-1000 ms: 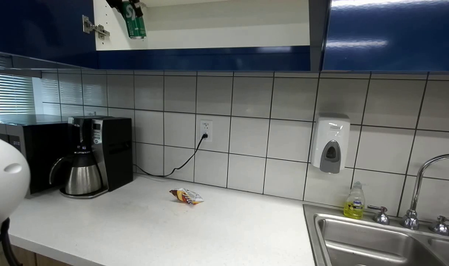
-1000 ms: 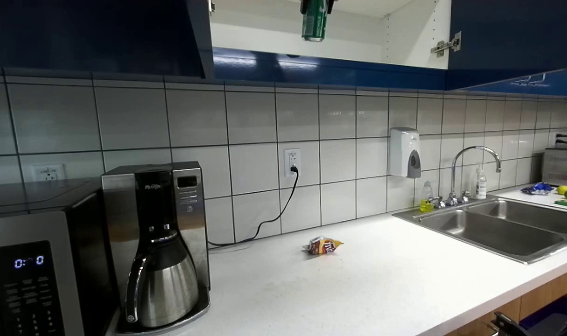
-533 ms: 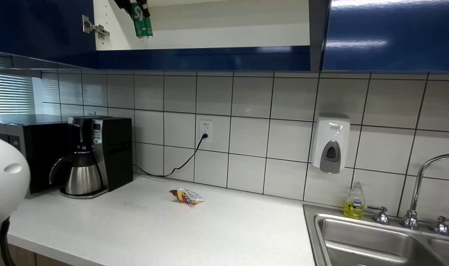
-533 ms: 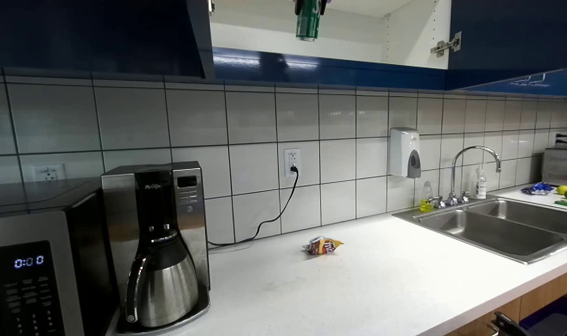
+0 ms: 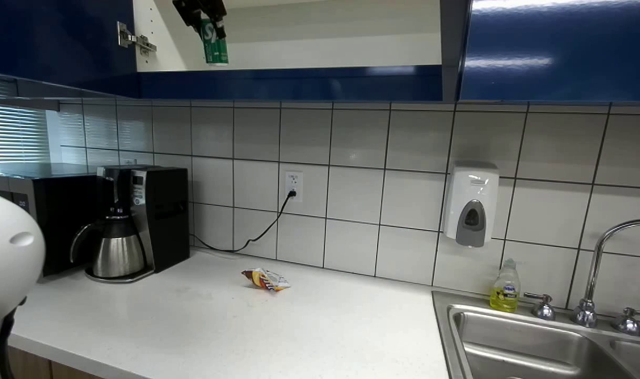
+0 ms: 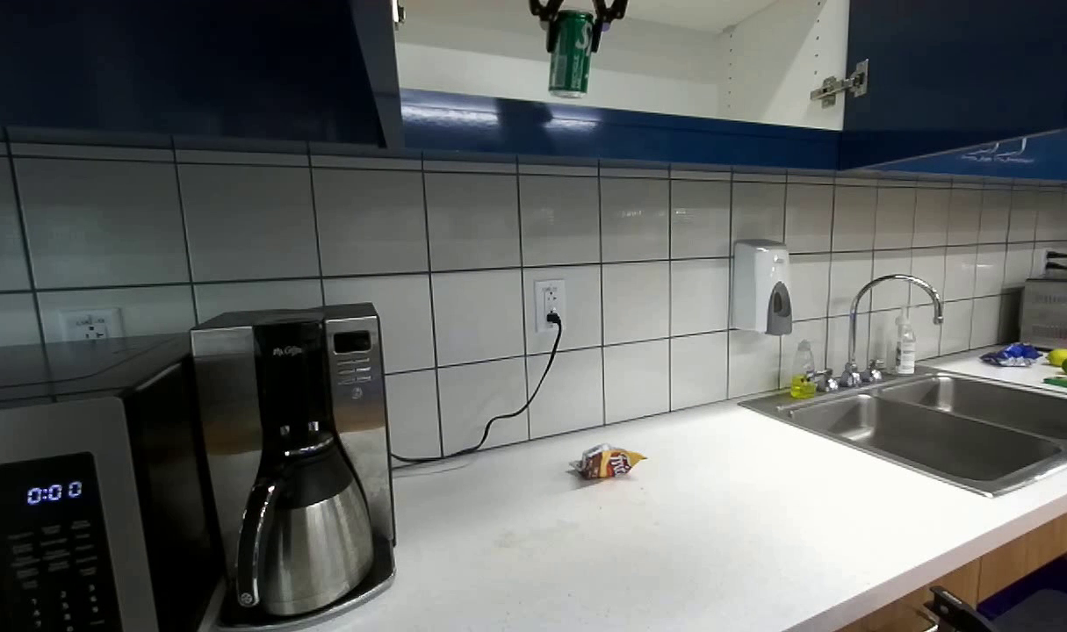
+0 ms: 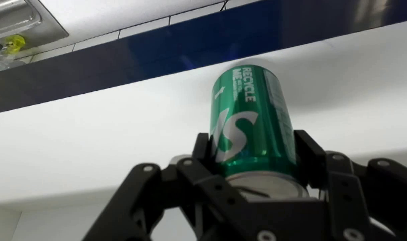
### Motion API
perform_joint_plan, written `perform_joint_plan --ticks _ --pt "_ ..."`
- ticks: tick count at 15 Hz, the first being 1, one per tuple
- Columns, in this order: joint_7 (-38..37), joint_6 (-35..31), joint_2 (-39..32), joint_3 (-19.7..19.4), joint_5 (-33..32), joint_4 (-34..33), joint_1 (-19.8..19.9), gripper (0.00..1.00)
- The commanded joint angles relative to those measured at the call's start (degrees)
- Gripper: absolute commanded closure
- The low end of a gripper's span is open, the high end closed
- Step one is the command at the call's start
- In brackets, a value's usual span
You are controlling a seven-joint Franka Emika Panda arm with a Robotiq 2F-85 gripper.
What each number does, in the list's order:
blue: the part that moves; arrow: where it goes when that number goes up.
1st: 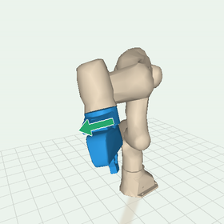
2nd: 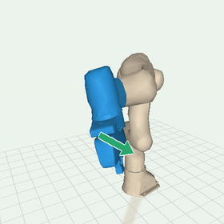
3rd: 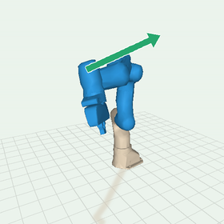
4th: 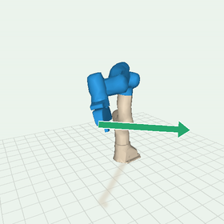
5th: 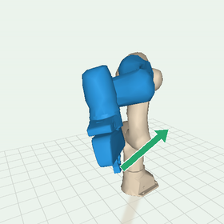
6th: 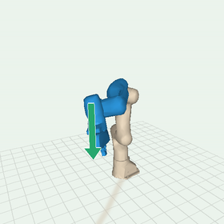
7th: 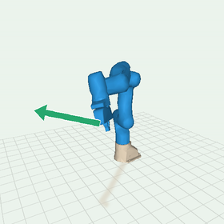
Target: Put the can into the cupboard
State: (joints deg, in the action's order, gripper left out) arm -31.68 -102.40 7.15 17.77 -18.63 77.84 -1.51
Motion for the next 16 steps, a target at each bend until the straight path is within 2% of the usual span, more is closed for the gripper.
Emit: perform_joint_plan --ticks 1,6,7,16 --pt "-1.8 4.4 -4.6 -1.2 -1.2 -7.1 -2.6 0.61" --pt "-2.9 8.8 -7.9 -2.8 -1.0 -11.6 -5.1 0.61" --pt "-3.0 9.1 -8.0 -1.4 -0.9 -11.8 -3.6 0.61" --pt "-3.3 11.8 -10.7 -1.6 -1.1 -15.4 -3.9 0.61"
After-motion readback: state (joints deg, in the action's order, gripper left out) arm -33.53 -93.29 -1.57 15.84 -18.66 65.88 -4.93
